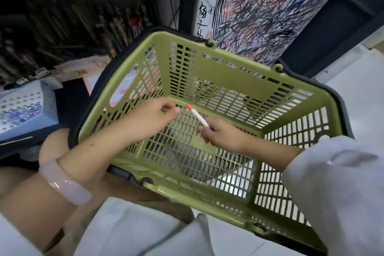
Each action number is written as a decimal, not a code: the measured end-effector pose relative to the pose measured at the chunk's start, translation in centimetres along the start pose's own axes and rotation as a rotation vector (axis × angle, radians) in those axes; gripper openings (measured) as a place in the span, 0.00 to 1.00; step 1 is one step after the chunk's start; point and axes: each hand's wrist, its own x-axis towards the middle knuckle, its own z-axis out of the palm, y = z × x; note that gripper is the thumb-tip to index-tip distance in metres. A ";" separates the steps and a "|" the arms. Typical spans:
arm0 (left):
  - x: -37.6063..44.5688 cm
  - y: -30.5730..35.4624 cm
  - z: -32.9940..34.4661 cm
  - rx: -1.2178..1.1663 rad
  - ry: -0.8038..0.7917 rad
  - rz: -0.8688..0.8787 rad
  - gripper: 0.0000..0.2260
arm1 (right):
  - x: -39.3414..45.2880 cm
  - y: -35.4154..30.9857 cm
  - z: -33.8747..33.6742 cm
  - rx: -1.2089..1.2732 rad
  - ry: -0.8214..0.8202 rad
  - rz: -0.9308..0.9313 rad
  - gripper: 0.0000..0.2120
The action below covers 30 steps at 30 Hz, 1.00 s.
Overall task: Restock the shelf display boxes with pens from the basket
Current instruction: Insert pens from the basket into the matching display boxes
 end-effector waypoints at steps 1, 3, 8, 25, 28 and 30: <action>-0.1 0.2 0.0 -0.051 -0.007 -0.007 0.10 | -0.1 -1.5 0.2 0.142 -0.008 -0.031 0.07; -0.5 0.7 0.1 -0.259 -0.021 -0.005 0.11 | 0.0 -4.7 0.7 0.248 -0.012 -0.127 0.08; -2.3 0.9 -2.8 -0.656 0.370 0.052 0.10 | 1.3 -12.3 0.2 0.152 -0.040 -0.311 0.07; -13.9 -4.0 -20.3 -0.499 0.915 0.147 0.10 | 6.2 -38.0 -4.2 0.173 0.628 -0.826 0.07; -15.0 -5.2 -21.2 -0.523 0.951 0.109 0.12 | 8.3 -40.0 -4.8 0.002 0.764 -0.794 0.05; -15.3 -5.9 -21.5 -0.540 0.963 0.102 0.12 | 9.3 -40.0 -4.9 -0.105 0.806 -0.763 0.05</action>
